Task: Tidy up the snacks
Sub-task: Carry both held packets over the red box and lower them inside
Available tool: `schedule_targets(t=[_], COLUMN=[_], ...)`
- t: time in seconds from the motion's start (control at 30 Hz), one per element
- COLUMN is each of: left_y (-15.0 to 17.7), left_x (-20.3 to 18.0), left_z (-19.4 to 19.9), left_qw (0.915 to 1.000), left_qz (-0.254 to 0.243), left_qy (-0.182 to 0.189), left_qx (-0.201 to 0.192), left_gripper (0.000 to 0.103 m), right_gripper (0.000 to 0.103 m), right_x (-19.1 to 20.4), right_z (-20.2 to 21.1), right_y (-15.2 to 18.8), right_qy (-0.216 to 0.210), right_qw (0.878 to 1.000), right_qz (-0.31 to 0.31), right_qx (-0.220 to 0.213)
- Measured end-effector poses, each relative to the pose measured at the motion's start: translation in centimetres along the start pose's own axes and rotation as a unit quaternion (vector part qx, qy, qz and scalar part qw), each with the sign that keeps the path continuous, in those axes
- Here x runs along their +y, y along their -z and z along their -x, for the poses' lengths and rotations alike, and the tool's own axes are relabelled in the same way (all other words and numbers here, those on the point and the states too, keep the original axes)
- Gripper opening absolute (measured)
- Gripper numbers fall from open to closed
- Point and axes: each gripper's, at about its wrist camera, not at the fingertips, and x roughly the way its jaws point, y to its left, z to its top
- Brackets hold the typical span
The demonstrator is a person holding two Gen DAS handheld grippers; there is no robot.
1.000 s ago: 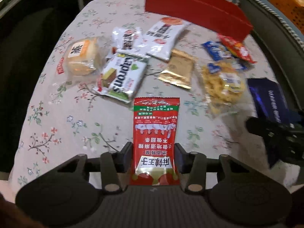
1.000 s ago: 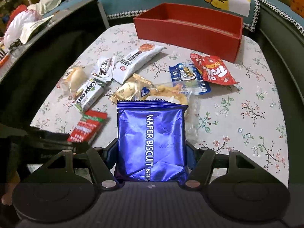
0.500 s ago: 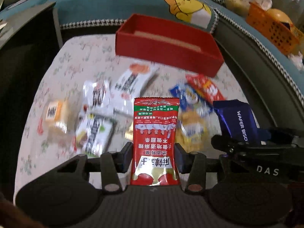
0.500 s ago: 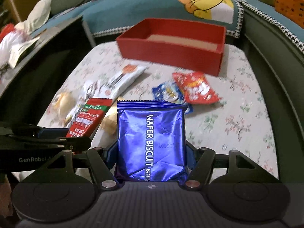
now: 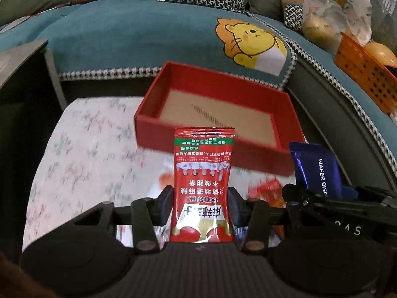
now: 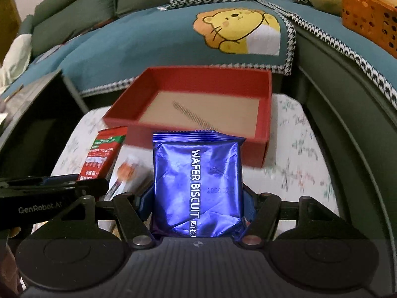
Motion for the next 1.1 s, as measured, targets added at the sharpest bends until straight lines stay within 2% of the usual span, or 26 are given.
schedule_targets(t=[0.33, 0.5, 0.67, 0.73, 0.83, 0.93, 1.1], left_y=[-7.4, -9.7, -10.1, -9.9, -9.9, -9.8, -10.0], left_x=[-0.9, -1.4, -1.6, -1.3, -1.1, -1.0, -1.0], left_z=[-5.5, -8.4, -11.9, -12.9, -14.3, -15.1, -15.2], left_qw=[0.9998, 0.9995, 0.9990, 0.9990, 0.9988, 0.9983, 0.9979], left_qz=[-0.007, -0.017, -0.027, -0.026, -0.024, -0.031, -0.032], left_qy=[-0.011, -0.017, -0.034, -0.036, -0.042, -0.049, -0.056], left_qx=[-0.017, -0.021, -0.006, 0.001, 0.009, 0.010, 0.008], left_gripper=[0.074, 0.074, 0.074, 0.067, 0.066, 0.066, 0.068], right_gripper=[0.073, 0.073, 0.073, 0.073, 0.073, 0.074, 0.078], right_x=[-0.5, -1.5, -2.1, -2.0, -1.4, -1.3, -1.3], right_z=[-4.7, -8.0, -11.4, -12.6, -13.8, -14.8, -15.7], right_y=[-5.5, -7.2, -7.7, -7.5, -7.3, -7.5, -7.3], right_qy=[0.018, 0.028, 0.015, 0.017, 0.032, 0.024, 0.035], right_qw=[1.000, 1.000, 1.000, 1.000, 0.999, 1.000, 0.999], right_qz=[0.002, 0.001, -0.012, -0.007, 0.014, 0.014, 0.014], right_qx=[-0.016, -0.012, 0.002, 0.004, 0.000, 0.011, 0.006])
